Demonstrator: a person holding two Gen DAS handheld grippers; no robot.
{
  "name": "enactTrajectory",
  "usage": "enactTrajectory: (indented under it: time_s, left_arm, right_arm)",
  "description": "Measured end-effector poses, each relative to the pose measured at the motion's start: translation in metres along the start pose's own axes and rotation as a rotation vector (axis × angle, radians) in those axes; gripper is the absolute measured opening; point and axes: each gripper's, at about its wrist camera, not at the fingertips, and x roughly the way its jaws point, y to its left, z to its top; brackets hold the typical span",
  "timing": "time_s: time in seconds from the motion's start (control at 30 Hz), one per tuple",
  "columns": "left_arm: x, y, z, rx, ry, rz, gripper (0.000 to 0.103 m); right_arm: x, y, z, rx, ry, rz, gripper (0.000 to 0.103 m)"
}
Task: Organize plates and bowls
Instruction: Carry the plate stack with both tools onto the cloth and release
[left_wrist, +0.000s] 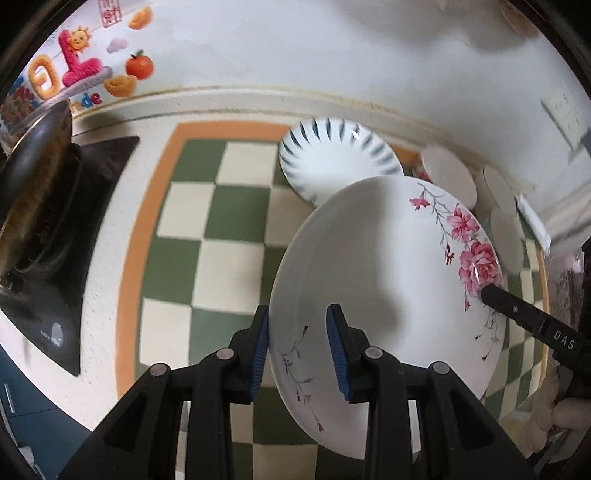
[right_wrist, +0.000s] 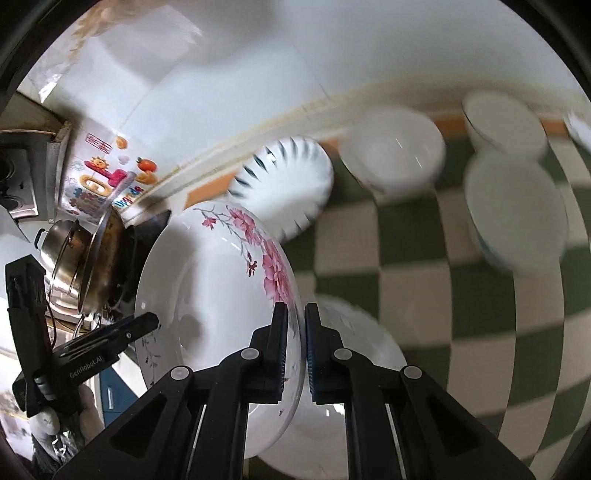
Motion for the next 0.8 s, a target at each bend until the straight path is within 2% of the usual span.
enactTrajectory:
  time_s: [0.13,0.37,0.6,0.8]
  left_arm:
    - [0.02,-0.013,-0.019,0.017,0.06,0.004,0.028]
    - [0.049,-0.036,-0.043,0.064,0.136,0.024,0.028]
    - [0.065,-0.053,-0.057,0.126,0.18,0.075,0.028]
    - [0.064,-0.064,-0.061,0.163,0.171,0.112,0.028]
  right_arm:
    - [0.008,-0.023,-0.03,0.023,0.039,-0.02,0.011]
    - [0.02,-0.057,-0.054,0.064,0.077,-0.057,0.011]
    - [0.023,-0.067,-0.056,0.053,0.087,-0.08,0.011]
    - [0.027,-0.067,-0.052,0.051,0.091,-0.094,0.011]
